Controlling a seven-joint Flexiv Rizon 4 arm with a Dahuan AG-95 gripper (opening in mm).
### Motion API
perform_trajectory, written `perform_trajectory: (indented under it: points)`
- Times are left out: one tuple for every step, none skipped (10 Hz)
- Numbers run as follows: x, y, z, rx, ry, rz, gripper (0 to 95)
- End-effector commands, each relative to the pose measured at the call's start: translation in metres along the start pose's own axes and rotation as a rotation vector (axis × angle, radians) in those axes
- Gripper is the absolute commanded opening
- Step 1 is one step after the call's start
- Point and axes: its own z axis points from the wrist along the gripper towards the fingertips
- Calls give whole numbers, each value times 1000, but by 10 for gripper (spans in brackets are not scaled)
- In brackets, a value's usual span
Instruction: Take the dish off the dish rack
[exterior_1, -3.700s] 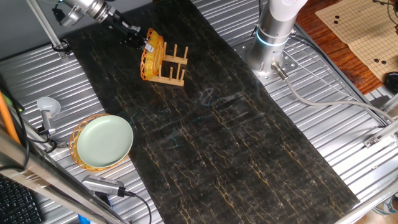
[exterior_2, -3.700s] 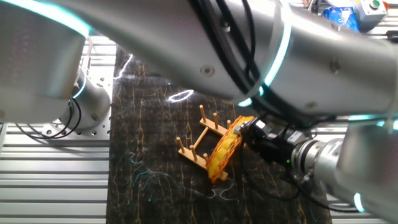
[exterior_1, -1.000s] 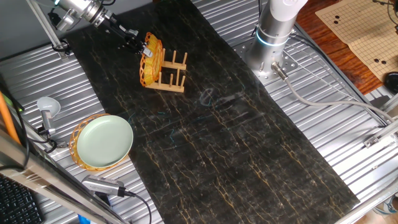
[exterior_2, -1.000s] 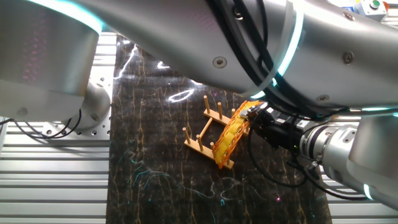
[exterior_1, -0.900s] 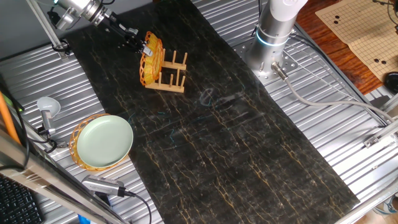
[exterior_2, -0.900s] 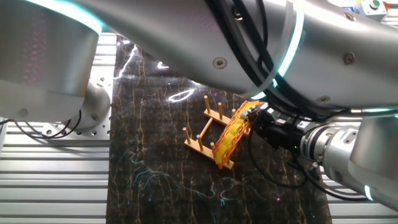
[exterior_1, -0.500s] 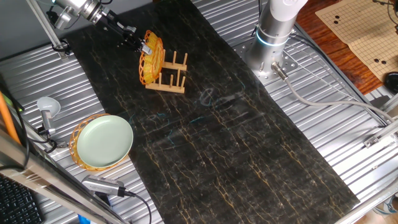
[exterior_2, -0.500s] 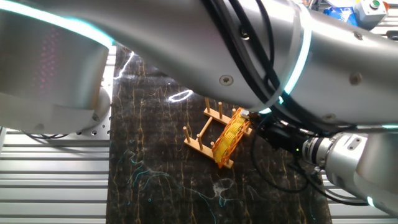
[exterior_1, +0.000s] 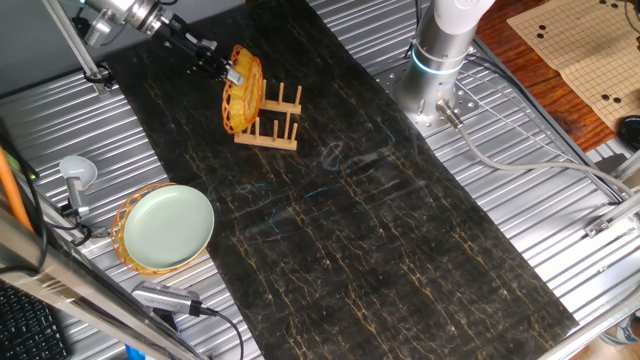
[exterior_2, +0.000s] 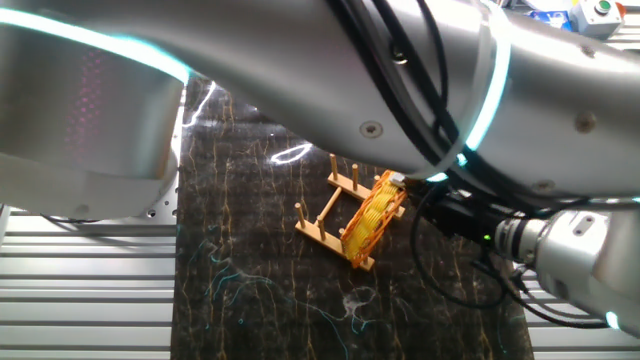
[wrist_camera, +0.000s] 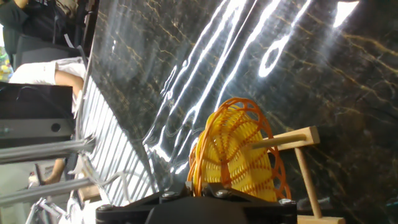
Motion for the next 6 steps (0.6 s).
perform_trajectory:
  points:
    - [0, 3, -3, -3, 0, 5, 0]
    - [-1, 7, -5, -5, 0, 15, 0]
    - [-2, 13, -8, -4, 3, 26, 0]
    - [-3, 17, -10, -4, 3, 35, 0]
    - [-4, 23, -14, -4, 4, 48, 0]
    - [-6, 27, -16, 2, 8, 56, 0]
